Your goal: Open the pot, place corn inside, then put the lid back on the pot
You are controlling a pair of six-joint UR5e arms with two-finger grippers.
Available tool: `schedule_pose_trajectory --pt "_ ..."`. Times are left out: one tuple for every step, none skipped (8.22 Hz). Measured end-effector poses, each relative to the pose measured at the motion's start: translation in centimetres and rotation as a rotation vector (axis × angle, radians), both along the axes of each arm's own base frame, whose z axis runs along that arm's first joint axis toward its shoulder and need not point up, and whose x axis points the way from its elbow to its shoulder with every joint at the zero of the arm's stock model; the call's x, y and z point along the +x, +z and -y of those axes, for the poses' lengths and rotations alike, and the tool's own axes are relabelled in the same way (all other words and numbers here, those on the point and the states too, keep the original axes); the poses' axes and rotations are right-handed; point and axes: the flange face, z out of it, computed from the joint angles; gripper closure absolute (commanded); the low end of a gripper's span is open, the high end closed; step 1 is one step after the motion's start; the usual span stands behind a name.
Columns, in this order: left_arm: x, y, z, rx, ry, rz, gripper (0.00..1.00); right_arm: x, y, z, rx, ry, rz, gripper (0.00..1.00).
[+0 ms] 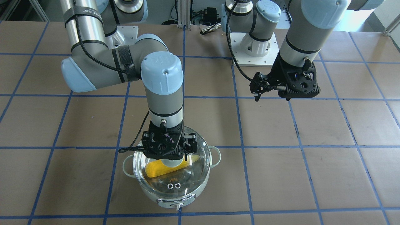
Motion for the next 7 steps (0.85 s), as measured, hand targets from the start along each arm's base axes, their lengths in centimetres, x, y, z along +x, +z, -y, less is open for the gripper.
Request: schedule_pose_trajectory --pt "0.8 0.5 0.0 -0.011 0.018 -0.001 0.00 -0.5 0.8 0.0 -0.008 -0.003 0.006 0.00" --pt "1.5 0.8 0.0 -0.018 0.034 -0.001 0.00 -1.2 2.4 -0.6 -0.018 -0.004 0.011 0.00" --pt "1.9 0.9 0.0 -0.022 0.047 -0.002 0.00 -2.1 4.4 -1.4 -0.019 -0.003 0.009 0.00" --pt "2.1 0.8 0.0 -0.022 0.063 -0.003 0.00 -3.9 6.5 -2.2 -0.006 -0.005 0.000 0.00" --pt "2.2 0.7 0.0 -0.020 0.074 -0.003 0.00 -6.6 9.0 -3.2 0.020 0.005 -0.018 0.00" --pt "2.2 0.6 0.0 -0.018 0.080 -0.002 0.00 -9.6 11.6 -4.7 0.055 0.023 -0.037 0.00" --pt "2.2 0.5 0.0 -0.017 0.084 -0.001 0.00 -12.0 13.9 -7.0 0.092 0.029 -0.051 0.00"
